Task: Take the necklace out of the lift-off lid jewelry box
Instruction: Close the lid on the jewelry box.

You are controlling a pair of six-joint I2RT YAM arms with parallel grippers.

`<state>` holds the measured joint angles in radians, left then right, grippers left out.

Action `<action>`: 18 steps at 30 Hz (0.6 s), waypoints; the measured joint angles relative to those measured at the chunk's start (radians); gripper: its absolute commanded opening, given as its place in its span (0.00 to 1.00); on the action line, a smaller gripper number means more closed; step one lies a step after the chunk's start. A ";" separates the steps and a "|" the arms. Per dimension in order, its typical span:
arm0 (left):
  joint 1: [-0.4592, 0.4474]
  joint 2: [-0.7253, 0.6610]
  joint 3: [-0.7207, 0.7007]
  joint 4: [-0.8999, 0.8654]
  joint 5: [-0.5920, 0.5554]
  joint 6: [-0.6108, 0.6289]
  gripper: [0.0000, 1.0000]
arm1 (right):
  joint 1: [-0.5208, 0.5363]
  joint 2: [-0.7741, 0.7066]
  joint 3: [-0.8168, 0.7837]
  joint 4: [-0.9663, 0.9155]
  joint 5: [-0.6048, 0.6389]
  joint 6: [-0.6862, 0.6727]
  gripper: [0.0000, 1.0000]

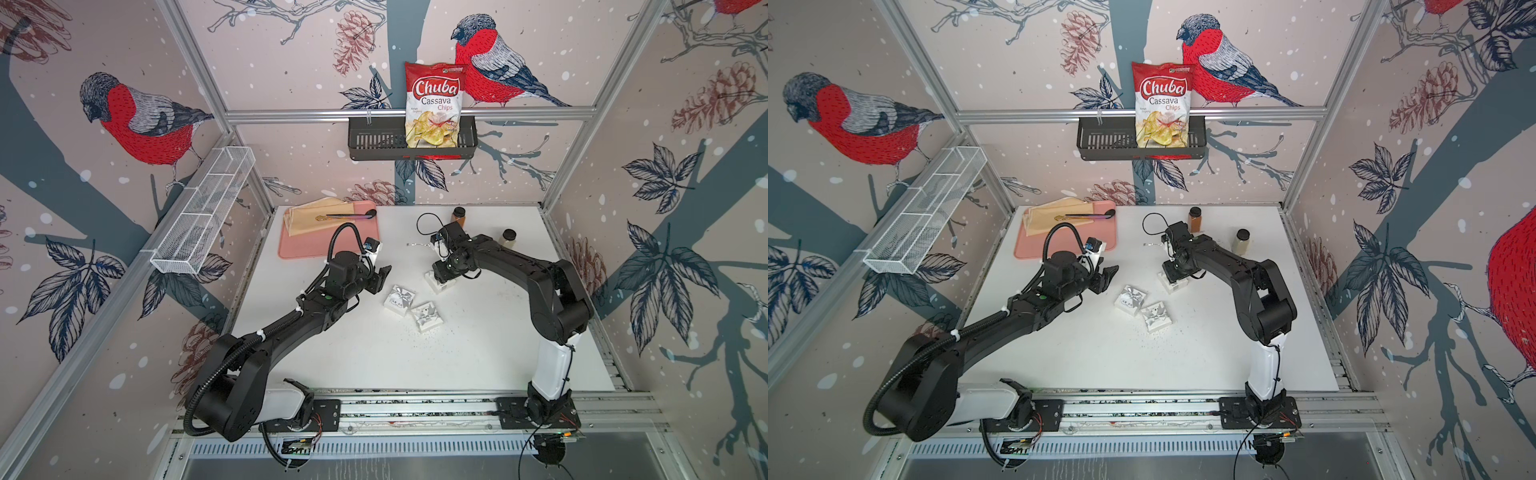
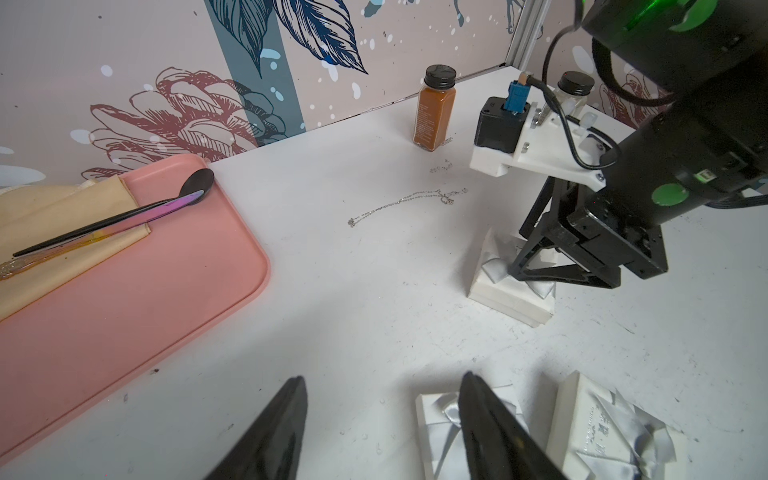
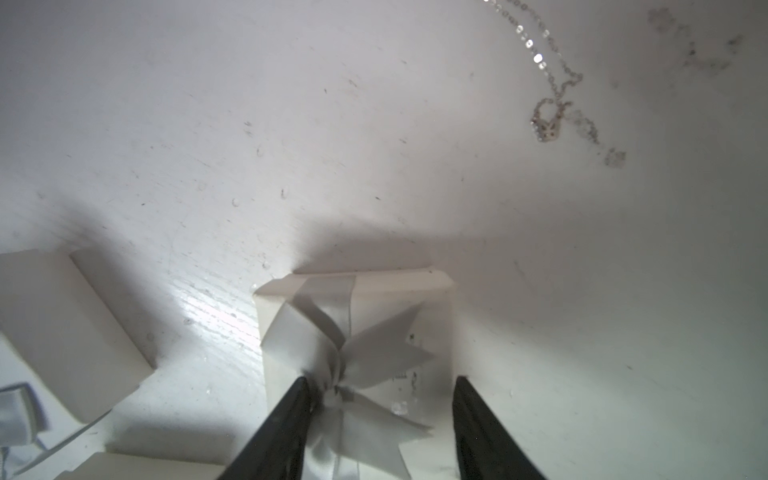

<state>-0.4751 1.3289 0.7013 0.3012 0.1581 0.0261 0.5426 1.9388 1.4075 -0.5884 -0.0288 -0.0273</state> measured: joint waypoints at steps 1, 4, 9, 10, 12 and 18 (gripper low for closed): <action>0.000 0.000 0.001 0.000 0.000 0.000 0.62 | 0.003 0.000 0.000 -0.002 0.001 0.000 0.57; 0.000 0.000 0.001 -0.001 0.002 0.000 0.62 | 0.007 -0.002 -0.001 -0.004 0.003 0.002 0.63; 0.000 -0.002 0.003 -0.008 0.002 0.000 0.63 | 0.008 -0.018 -0.005 -0.004 0.006 0.003 0.62; 0.000 -0.002 0.004 -0.009 0.002 0.000 0.62 | 0.008 -0.019 -0.006 -0.003 0.006 0.003 0.62; 0.000 -0.004 0.005 -0.016 0.002 0.000 0.62 | 0.008 -0.019 -0.010 -0.003 0.006 0.003 0.61; 0.000 -0.005 0.005 -0.019 0.002 0.000 0.63 | 0.011 -0.009 -0.026 0.005 0.006 0.006 0.59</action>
<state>-0.4751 1.3243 0.7059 0.2817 0.1600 0.0265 0.5533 1.9301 1.3811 -0.5835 -0.0227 -0.0208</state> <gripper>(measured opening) 0.628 0.599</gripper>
